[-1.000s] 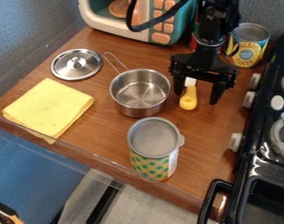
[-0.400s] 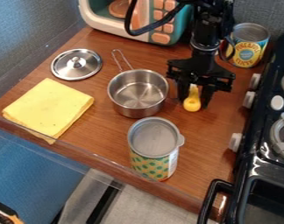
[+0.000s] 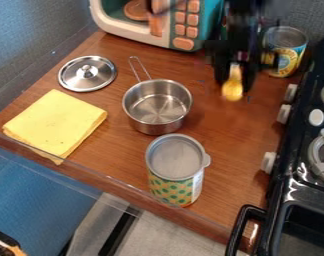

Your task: Put the knife on top of the yellow cloth

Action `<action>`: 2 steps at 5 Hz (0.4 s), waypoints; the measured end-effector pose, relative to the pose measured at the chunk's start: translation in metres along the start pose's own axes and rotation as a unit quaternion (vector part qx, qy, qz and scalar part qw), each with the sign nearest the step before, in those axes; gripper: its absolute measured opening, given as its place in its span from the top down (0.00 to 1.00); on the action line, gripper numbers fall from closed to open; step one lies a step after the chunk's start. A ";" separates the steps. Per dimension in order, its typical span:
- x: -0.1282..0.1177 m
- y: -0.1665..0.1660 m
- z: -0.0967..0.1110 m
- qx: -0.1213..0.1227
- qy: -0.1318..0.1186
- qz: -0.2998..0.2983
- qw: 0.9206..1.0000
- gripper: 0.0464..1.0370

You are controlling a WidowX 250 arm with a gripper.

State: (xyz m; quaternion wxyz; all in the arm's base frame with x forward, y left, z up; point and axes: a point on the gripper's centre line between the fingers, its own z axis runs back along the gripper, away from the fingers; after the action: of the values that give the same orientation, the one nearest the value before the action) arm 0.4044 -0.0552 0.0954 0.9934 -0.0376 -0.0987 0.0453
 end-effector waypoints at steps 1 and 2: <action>0.003 0.033 0.044 0.003 -0.037 0.018 0.999 0.58; -0.028 0.081 0.053 0.050 -0.020 0.015 0.998 0.57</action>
State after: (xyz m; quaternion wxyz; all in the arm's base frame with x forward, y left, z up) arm 0.3602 0.0264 0.1353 0.9911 0.0113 -0.1156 0.0654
